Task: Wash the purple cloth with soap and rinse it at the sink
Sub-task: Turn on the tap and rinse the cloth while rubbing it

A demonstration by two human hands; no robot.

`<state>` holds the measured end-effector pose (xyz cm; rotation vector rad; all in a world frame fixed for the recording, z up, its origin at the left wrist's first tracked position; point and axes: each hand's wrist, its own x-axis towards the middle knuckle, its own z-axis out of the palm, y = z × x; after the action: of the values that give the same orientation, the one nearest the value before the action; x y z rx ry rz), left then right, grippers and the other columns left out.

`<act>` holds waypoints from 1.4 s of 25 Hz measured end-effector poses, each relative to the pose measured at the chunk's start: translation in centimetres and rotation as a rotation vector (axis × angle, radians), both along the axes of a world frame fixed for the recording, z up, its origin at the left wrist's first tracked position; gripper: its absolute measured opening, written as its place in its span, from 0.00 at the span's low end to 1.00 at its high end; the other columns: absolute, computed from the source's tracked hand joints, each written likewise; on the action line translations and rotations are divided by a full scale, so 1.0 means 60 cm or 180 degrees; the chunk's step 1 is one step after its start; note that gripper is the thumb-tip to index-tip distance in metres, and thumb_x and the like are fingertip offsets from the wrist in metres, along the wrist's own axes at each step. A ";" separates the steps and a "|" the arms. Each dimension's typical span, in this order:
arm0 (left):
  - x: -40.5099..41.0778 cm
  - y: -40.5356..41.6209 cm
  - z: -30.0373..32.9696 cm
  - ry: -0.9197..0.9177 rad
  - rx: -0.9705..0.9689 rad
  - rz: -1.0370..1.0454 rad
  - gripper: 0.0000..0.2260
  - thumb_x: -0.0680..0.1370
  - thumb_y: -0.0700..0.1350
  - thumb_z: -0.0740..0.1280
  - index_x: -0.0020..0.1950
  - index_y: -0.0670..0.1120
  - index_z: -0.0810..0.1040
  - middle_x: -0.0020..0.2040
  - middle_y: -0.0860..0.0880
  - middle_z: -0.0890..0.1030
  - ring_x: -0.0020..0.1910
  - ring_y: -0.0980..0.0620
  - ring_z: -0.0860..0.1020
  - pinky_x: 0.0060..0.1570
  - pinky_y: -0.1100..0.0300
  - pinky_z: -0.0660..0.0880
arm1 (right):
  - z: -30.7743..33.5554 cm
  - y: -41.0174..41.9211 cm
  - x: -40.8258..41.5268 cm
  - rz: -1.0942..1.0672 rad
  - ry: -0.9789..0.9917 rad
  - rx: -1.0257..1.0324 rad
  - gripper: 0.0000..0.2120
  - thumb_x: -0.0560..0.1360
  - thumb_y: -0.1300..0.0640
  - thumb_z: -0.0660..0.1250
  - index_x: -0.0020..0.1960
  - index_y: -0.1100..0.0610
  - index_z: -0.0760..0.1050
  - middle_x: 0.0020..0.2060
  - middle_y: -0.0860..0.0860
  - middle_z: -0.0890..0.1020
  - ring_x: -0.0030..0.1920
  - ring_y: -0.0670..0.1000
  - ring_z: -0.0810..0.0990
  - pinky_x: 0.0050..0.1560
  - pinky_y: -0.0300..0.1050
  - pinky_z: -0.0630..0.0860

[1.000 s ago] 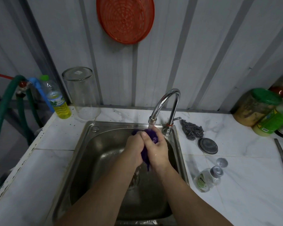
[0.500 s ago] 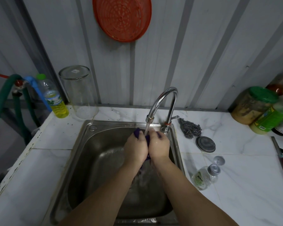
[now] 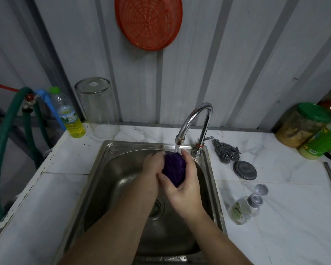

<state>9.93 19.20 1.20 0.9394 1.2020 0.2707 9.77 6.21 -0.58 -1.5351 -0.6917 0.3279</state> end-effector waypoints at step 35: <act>-0.003 -0.029 -0.018 -0.0692 0.0010 -0.0057 0.19 0.77 0.58 0.66 0.53 0.44 0.85 0.53 0.37 0.86 0.53 0.35 0.85 0.57 0.41 0.82 | -0.007 0.073 0.112 -0.0907 0.1340 -0.1204 0.15 0.78 0.44 0.64 0.49 0.56 0.79 0.43 0.56 0.86 0.46 0.59 0.86 0.51 0.57 0.83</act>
<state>9.78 17.46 0.14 0.8988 0.9932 0.3515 16.49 10.61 -0.98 -1.8183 -0.0762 0.5671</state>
